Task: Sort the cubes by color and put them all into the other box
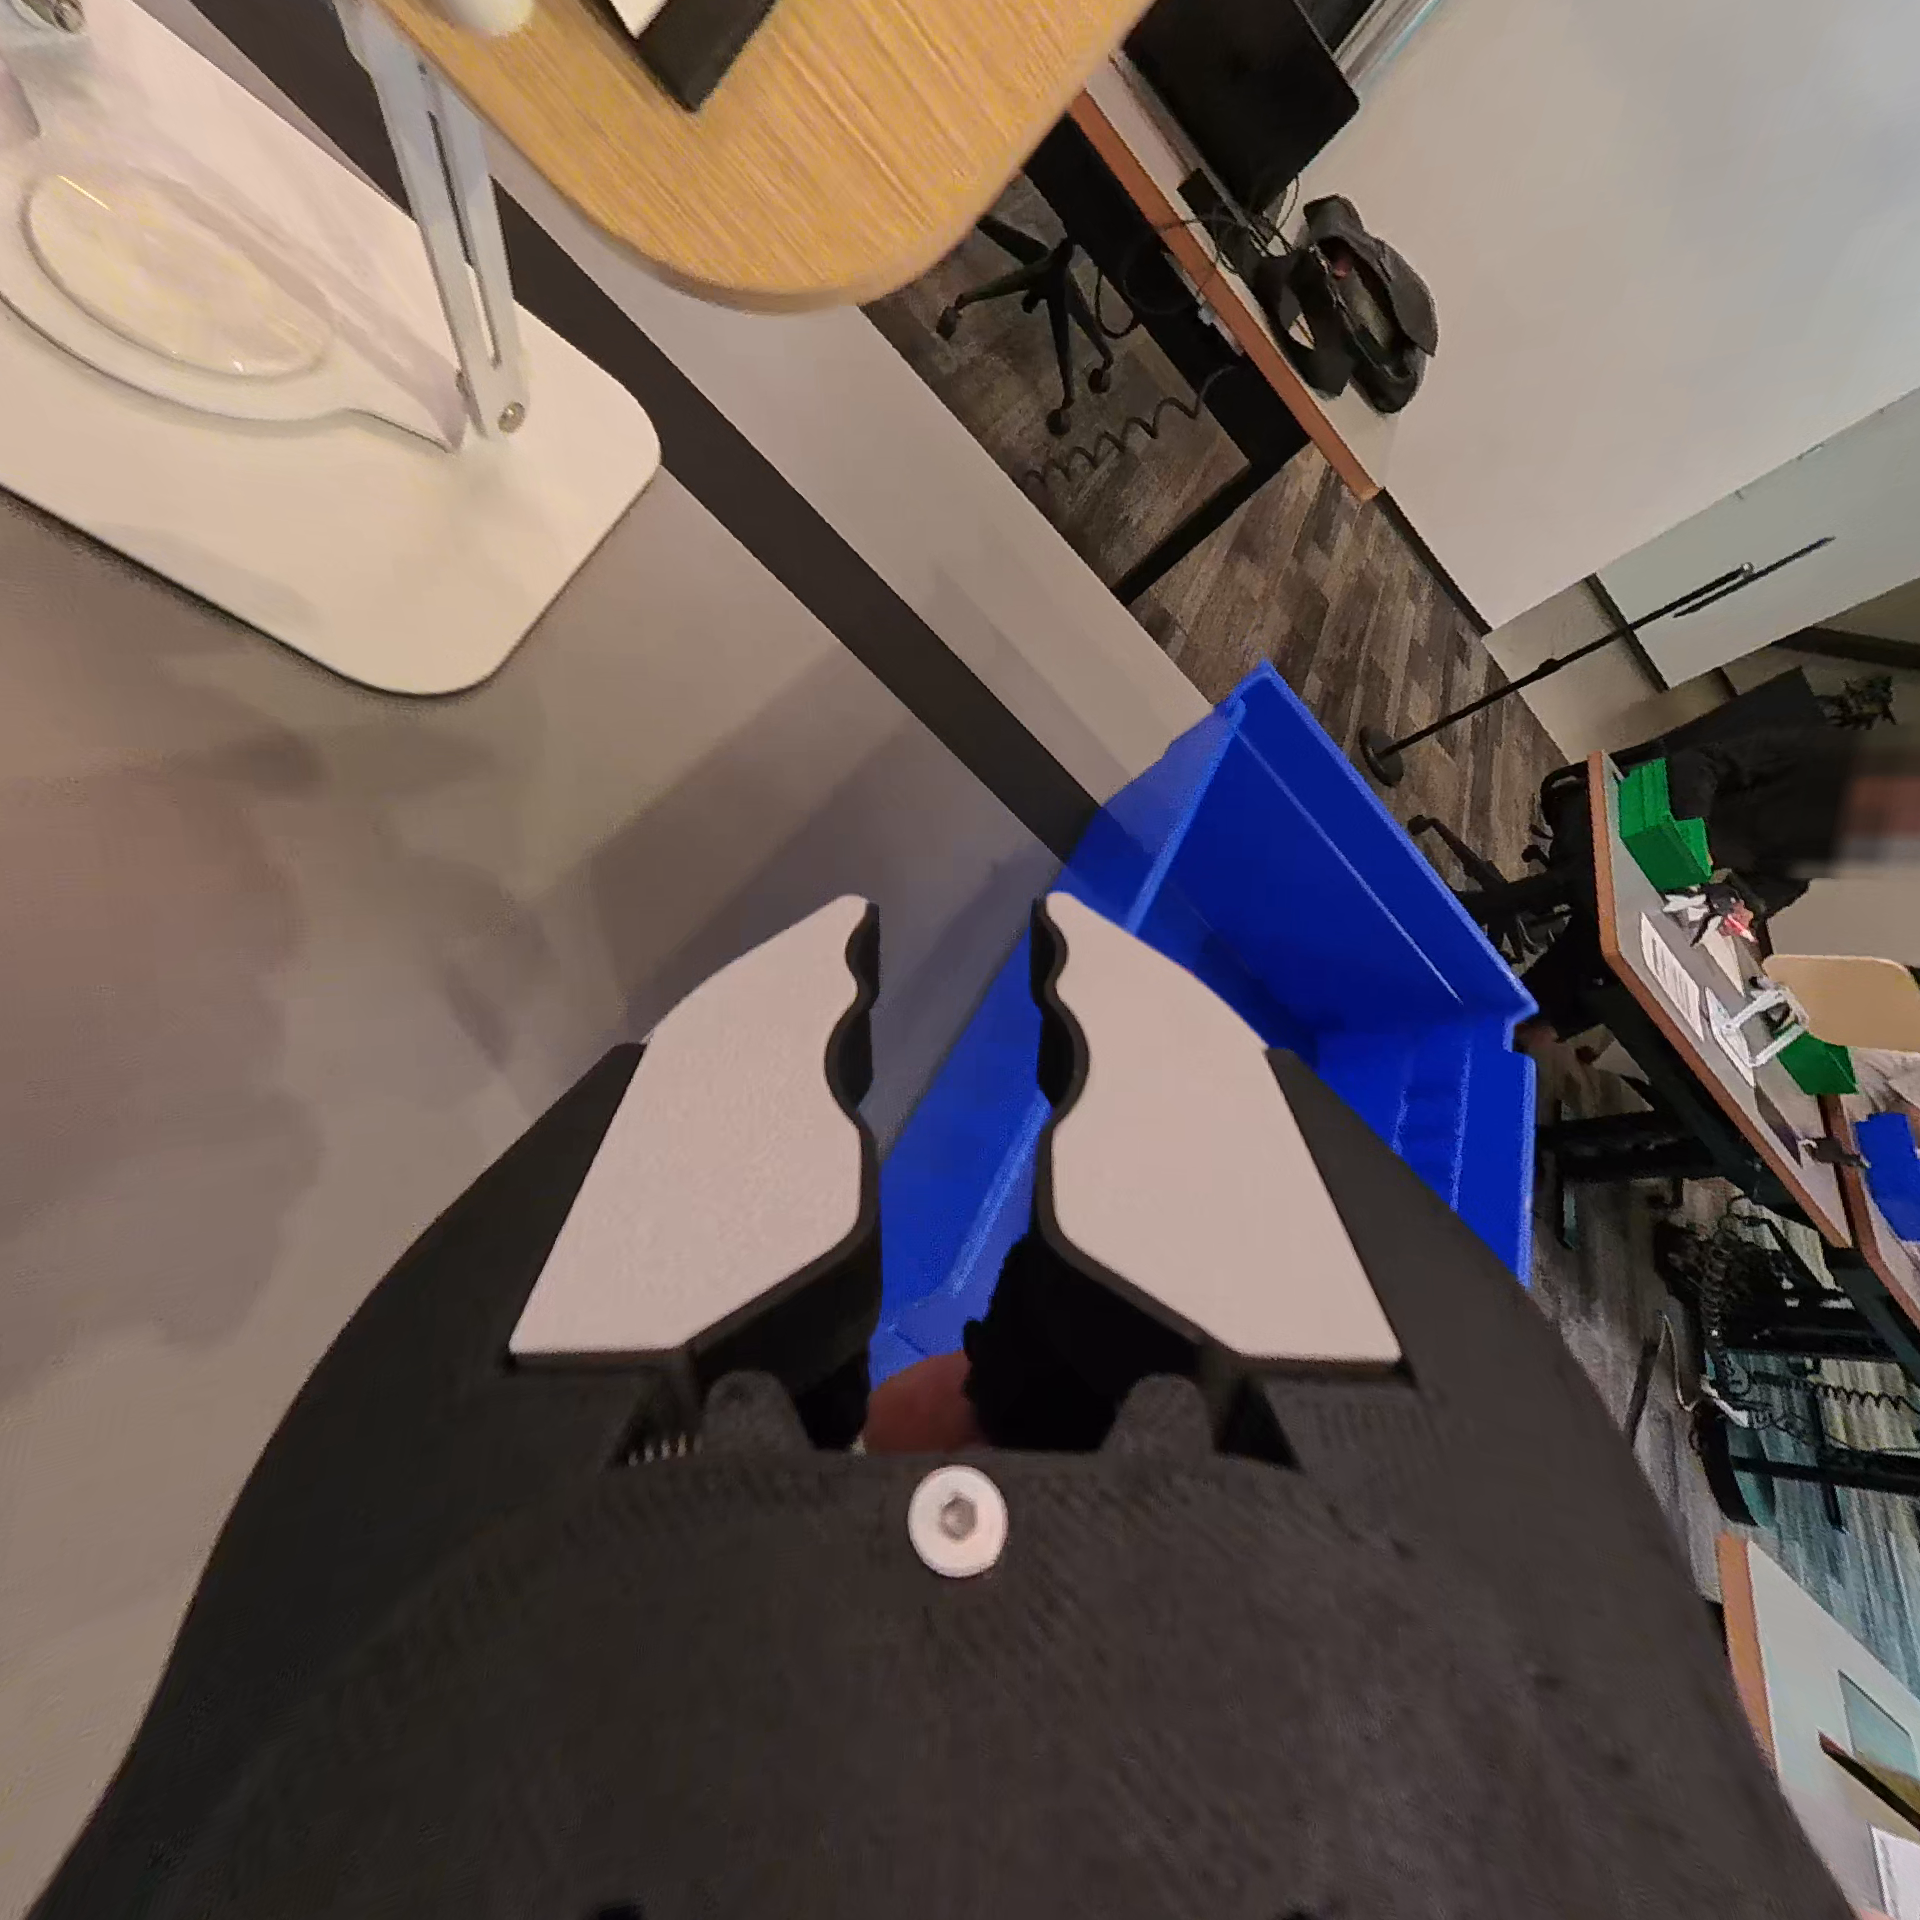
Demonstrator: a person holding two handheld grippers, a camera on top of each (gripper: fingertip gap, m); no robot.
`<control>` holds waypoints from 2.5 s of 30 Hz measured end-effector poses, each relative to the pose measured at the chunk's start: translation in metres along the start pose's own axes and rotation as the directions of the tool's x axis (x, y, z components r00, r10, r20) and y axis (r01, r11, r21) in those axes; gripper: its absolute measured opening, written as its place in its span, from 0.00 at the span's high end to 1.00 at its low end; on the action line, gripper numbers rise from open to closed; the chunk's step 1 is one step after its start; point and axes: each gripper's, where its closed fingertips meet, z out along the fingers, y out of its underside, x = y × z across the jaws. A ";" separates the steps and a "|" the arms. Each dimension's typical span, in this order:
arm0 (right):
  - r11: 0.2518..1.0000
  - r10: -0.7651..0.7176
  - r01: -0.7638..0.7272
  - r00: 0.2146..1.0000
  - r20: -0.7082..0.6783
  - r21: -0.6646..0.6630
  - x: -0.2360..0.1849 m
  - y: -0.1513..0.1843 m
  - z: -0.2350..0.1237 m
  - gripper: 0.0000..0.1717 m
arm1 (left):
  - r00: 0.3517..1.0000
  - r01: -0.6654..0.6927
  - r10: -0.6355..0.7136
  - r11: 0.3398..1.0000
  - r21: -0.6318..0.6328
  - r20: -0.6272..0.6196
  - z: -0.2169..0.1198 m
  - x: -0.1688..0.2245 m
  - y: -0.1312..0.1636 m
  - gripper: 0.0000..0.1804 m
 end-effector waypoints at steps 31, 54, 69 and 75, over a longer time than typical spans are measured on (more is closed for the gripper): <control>0.654 -0.367 0.047 0.892 0.263 0.755 -0.224 -0.240 -0.099 0.66 | 0.326 0.753 0.045 0.591 0.288 -0.944 -0.207 0.344 -0.082 0.88; 0.712 -0.258 0.018 0.936 0.239 0.702 -0.181 -0.176 -0.122 0.86 | 0.057 0.668 0.030 0.742 0.061 -0.998 -0.172 0.447 -0.098 0.88; 0.957 0.120 -0.087 0.987 -0.104 0.276 0.058 0.008 -0.013 0.87 | 0.203 0.717 0.015 0.679 0.159 -0.979 -0.172 0.414 -0.085 1.00; 0.976 0.193 -0.198 0.979 -0.060 -0.093 0.091 0.105 0.054 0.70 | 0.195 0.734 -0.018 0.666 0.134 -0.981 -0.169 0.411 -0.079 0.99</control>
